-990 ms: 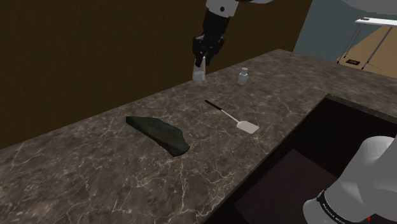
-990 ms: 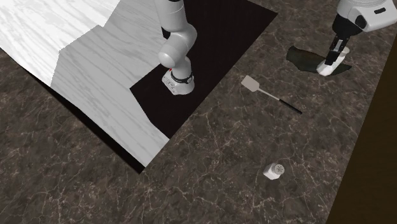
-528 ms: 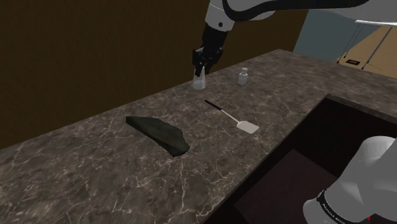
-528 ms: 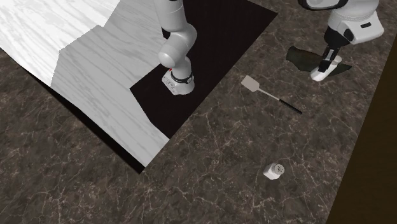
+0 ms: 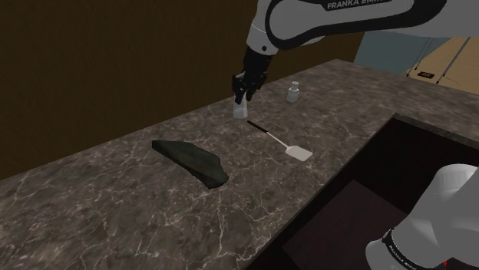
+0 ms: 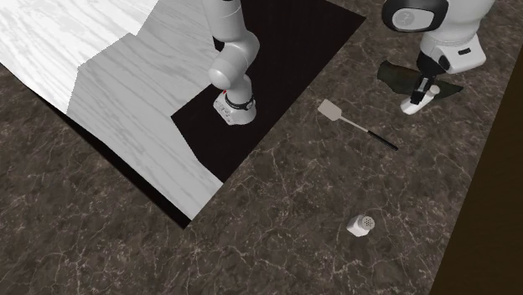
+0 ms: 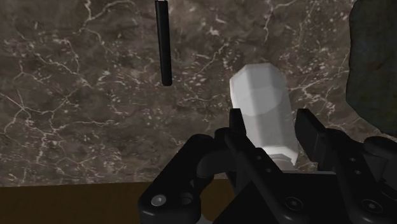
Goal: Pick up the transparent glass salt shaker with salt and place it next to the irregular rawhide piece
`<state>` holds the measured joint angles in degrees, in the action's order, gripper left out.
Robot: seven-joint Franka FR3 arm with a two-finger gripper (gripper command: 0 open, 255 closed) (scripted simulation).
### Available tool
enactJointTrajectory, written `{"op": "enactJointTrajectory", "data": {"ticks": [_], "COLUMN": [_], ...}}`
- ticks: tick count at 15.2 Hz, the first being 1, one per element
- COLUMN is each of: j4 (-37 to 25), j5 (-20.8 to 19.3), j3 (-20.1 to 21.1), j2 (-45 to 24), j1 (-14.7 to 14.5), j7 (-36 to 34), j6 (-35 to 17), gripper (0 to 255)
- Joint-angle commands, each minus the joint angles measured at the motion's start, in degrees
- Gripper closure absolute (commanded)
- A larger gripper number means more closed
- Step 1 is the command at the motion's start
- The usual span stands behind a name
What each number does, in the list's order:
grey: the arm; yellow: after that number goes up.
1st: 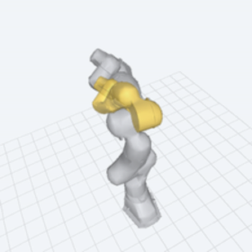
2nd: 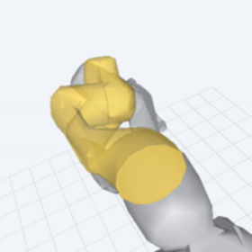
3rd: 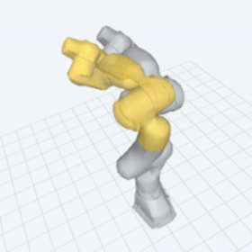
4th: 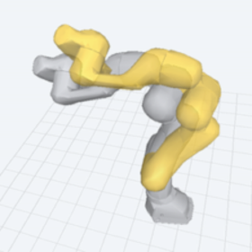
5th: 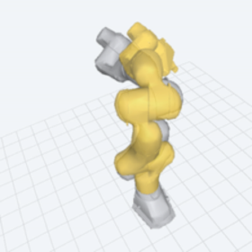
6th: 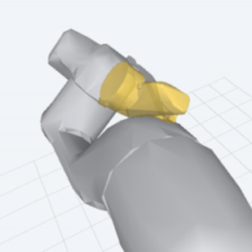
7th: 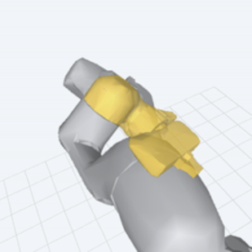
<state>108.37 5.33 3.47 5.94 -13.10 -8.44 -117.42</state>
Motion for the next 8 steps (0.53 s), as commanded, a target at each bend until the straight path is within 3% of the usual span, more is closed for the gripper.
{"op": "enactJointTrajectory", "data": {"ticks": [1, 8], "j4": [1.7, 6.51], "j5": [0.07, 0.32], "j3": [0.04, 0.11], "j2": [0.12, -0.4], "j1": [-0.04, -0.11], "j7": [0.08, 0.53], "j6": [-1.62, -6.94], "gripper": [255, 255]}}
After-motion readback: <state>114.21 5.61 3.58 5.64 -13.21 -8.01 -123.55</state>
